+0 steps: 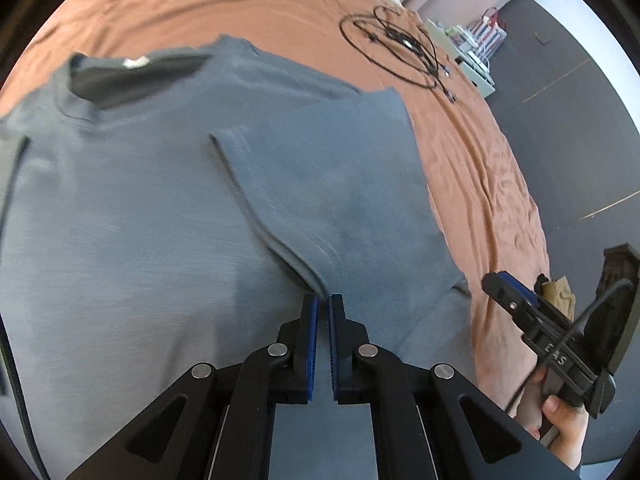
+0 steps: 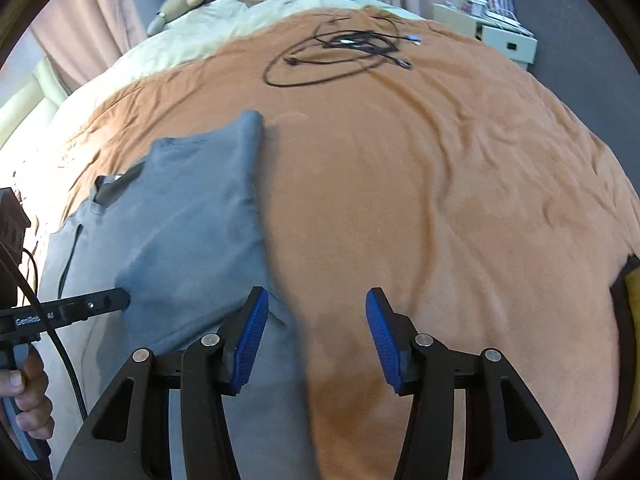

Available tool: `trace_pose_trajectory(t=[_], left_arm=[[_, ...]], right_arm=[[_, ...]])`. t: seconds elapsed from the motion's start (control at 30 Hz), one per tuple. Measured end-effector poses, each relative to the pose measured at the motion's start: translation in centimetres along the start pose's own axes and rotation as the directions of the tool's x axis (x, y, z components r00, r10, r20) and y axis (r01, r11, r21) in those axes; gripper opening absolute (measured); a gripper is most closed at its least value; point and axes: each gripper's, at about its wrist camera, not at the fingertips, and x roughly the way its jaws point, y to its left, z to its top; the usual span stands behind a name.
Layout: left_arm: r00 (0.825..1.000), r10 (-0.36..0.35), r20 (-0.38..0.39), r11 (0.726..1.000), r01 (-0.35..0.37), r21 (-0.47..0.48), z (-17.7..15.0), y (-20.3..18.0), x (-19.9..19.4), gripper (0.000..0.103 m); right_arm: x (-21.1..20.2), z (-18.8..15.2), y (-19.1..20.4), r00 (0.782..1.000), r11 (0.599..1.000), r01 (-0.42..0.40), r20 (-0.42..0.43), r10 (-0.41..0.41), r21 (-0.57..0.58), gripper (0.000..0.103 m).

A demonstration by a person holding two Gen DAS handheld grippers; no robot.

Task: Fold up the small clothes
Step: 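Lower the fold, open the right gripper and withdraw it, then raise both grippers away from the side-folded grey t-shirt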

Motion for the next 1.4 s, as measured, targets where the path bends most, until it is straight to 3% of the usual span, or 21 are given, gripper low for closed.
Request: trace_pose_trajectory(t=[0.1,0.27,0.43,0.47,0.53,0.6,0.7,0.93,1.17,1.4], left_arm=[[1.000,0.019,0.009,1.000,-0.019,0.006,-0.1,0.8,-1.5,0.014],[0.998,0.060,0.028,0.998,-0.061,0.004,-0.8,2.6,-3.6,0.015],[0.994,0.102,0.050,0.995,-0.103,0.011,-2.3,4.5,-6.3,0.019],[0.993,0.103,0.061,0.994,-0.104,0.016,-2.7,4.8,-7.1,0.023],[0.991,0.102,0.090,0.994,-0.105,0.024,-3.5,5.0,-8.4,0.049],[0.985,0.110,0.134,0.993,-0.116,0.036,-4.5,5.1,-10.1,0.064],[0.970,0.132,0.203,0.989,-0.143,0.042,-6.5,5.3,-13.3,0.075],[0.936,0.157,0.314,0.985,-0.170,0.015,-11.4,5.8,-19.9,0.076],[0.896,0.193,0.400,0.973,-0.227,0.037,-17.3,6.0,-25.0,0.076],[0.886,0.205,0.415,0.968,-0.247,0.048,-24.2,6.7,-27.5,0.076]], right_arm=[[0.3,0.2,1.9,1.000,1.000,-0.011,0.016,0.011,-0.025,0.048],[1.7,-0.3,4.5,0.998,0.995,-0.066,0.007,0.067,-0.074,0.048],[4.2,-1.0,5.2,0.998,0.994,0.008,-0.059,-0.015,-0.112,0.048],[4.1,-1.1,5.1,0.998,0.994,0.013,-0.060,-0.020,-0.107,0.048],[3.2,-1.4,4.8,0.998,0.996,0.015,-0.054,-0.020,-0.091,0.048],[1.6,-1.8,4.6,0.999,0.996,0.017,-0.035,-0.020,-0.086,0.049],[-1.8,-2.9,4.8,1.000,0.997,0.017,0.000,-0.017,-0.079,0.049],[-10.3,-6.6,4.8,0.997,0.996,0.065,0.054,-0.062,-0.054,0.049],[-18.9,-12.4,4.6,0.982,0.997,-0.014,0.189,0.029,-0.077,0.052],[-22.9,-18.2,3.2,0.974,0.990,-0.074,0.203,0.098,-0.122,0.053]])
